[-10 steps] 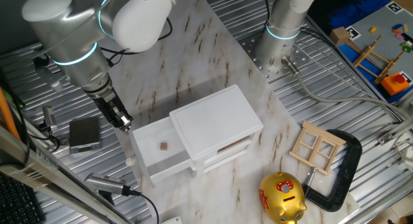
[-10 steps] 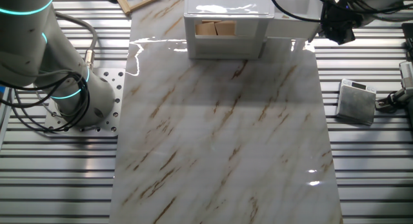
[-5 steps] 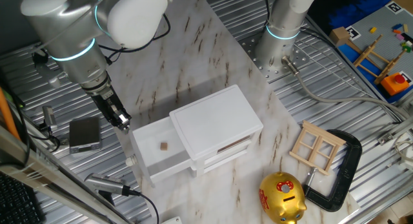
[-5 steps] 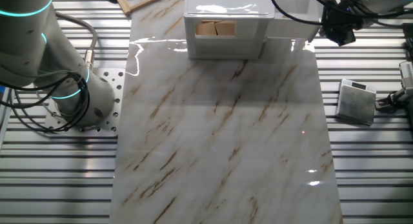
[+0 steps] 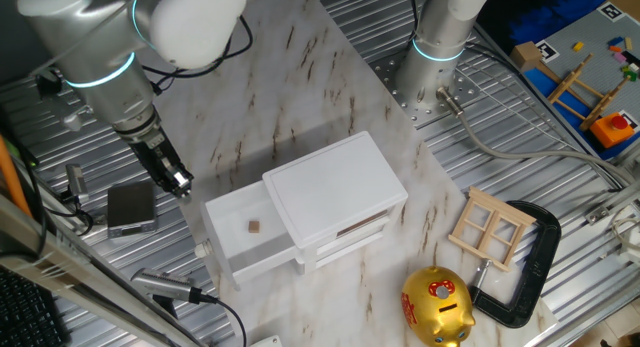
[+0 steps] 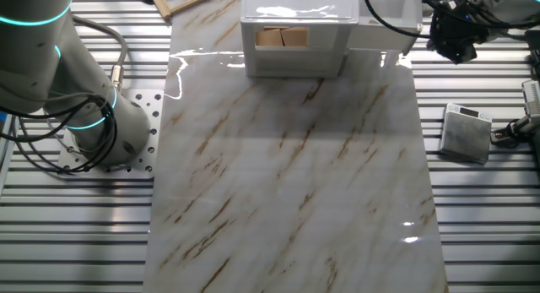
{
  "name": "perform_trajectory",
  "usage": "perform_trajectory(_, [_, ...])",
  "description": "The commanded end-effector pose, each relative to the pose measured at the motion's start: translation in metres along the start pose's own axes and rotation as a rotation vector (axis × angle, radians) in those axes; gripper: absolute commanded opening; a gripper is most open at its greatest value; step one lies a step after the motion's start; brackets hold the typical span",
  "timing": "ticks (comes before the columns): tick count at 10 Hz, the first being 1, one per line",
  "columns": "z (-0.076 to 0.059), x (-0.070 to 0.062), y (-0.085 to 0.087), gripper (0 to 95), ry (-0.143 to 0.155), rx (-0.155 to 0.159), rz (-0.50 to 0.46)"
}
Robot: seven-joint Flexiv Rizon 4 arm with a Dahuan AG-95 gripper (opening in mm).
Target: Put things in the drawer
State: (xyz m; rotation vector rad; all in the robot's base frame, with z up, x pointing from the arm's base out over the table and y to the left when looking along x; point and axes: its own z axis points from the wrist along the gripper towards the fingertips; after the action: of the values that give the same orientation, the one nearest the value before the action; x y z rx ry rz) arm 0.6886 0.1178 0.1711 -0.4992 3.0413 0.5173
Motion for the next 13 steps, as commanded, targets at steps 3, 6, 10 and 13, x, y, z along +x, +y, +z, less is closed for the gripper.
perform_trajectory(3, [0.001, -0.017, 0.007, 0.0, -0.002, 0.000, 0.032])
perform_trajectory(6, [0.006, -0.019, 0.012, 0.0, -0.002, 0.000, 0.052])
perform_trajectory(10, [0.015, -0.020, 0.018, 0.0, 0.001, 0.008, 0.064])
perform_trajectory(13, [0.020, -0.020, 0.022, 0.0, 0.003, 0.007, 0.071])
